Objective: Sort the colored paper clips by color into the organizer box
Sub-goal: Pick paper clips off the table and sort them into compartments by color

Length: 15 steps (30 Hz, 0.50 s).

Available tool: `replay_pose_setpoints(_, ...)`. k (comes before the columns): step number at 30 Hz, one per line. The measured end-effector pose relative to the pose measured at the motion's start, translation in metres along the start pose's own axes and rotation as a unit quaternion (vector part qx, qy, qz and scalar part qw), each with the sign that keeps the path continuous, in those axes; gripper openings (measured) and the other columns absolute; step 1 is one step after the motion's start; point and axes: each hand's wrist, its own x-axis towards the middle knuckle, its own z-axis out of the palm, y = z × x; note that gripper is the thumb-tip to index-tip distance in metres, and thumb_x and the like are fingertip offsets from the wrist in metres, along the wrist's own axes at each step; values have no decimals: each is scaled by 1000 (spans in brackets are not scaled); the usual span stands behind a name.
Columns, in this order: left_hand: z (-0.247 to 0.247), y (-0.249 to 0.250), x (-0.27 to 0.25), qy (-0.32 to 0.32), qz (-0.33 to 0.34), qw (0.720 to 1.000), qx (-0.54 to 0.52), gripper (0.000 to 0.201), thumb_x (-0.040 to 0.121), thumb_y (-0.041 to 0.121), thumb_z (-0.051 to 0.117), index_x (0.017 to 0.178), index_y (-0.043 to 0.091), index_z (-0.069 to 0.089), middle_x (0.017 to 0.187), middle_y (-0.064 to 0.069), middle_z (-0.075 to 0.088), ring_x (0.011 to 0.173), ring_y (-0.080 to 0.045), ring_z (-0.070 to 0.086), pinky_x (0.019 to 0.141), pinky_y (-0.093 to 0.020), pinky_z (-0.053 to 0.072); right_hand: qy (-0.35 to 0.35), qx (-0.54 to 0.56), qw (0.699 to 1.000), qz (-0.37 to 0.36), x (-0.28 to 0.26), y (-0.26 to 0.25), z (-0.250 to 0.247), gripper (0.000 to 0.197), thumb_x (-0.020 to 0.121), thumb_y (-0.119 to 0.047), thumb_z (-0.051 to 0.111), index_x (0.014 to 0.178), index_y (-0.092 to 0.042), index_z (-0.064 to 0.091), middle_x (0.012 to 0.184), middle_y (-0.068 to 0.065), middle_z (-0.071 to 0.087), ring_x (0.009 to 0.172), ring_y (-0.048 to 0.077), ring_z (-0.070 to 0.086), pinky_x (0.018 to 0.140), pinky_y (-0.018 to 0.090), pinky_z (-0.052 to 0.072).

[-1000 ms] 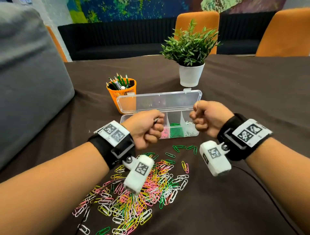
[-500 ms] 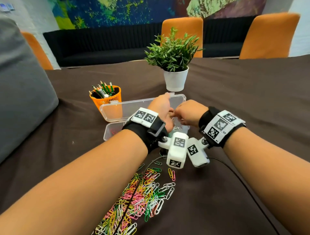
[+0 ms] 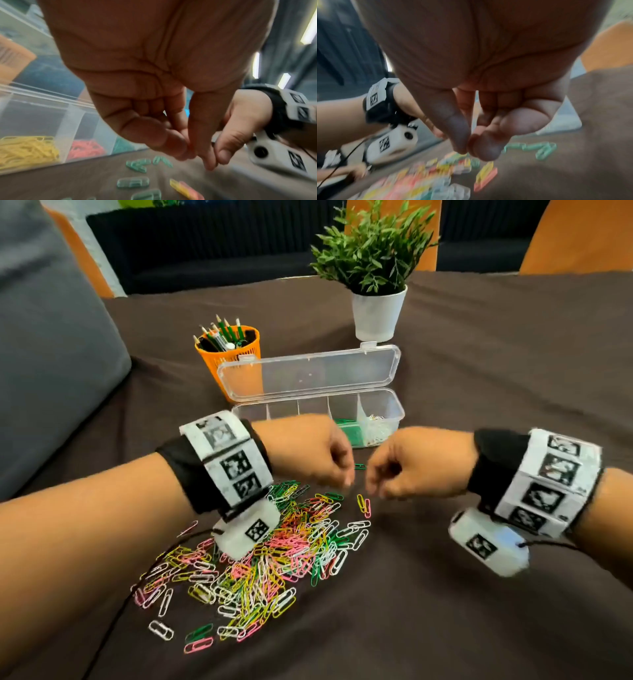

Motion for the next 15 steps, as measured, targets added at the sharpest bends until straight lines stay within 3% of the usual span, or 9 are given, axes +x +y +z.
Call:
replay_pose_setpoints(3, 28, 9, -10, -39, 5, 993, 115, 16, 80, 39, 76, 86, 24, 75, 76, 7, 72, 72, -10, 66, 69, -27, 53, -18, -79, 997, 0, 0, -9, 29, 11, 79, -35, 70, 87, -28, 65, 72, -11, 61, 69, 8, 56, 73, 26, 50)
replay_pose_setpoints(6, 44, 12, -7, -31, 1, 987, 157, 27, 77, 47, 77, 86, 22, 75, 77, 5, 71, 73, -14, 65, 65, -28, 49, -18, -103, 994, 22, 5, -12, 43, 29, 78, -48, 71, 70, -31, 49, 70, -13, 51, 71, 13, 51, 71, 29, 48)
replay_pose_setpoints(9, 51, 10, -5, -13, 1, 985, 170, 27, 78, 46, 76, 85, 20, 74, 77, 3, 71, 74, -18, 65, 62, -27, 45, -3, -82, 996, 41, 9, -12, 48, 32, 79, -41, 72, 62, -33, 46, 68, -13, 51, 69, 10, 49, 72, 29, 47)
replay_pose_setpoints(15, 56, 2, -6, -5, 6, 995, 98, 8, 82, 27, 74, 83, 19, 73, 71, 7, 66, 69, -13, 59, 62, -25, 45, -29, 15, 999, 41, 10, -3, 45, 10, 75, -20, 71, 71, -25, 63, 76, -4, 70, 68, 13, 63, 73, 34, 56)
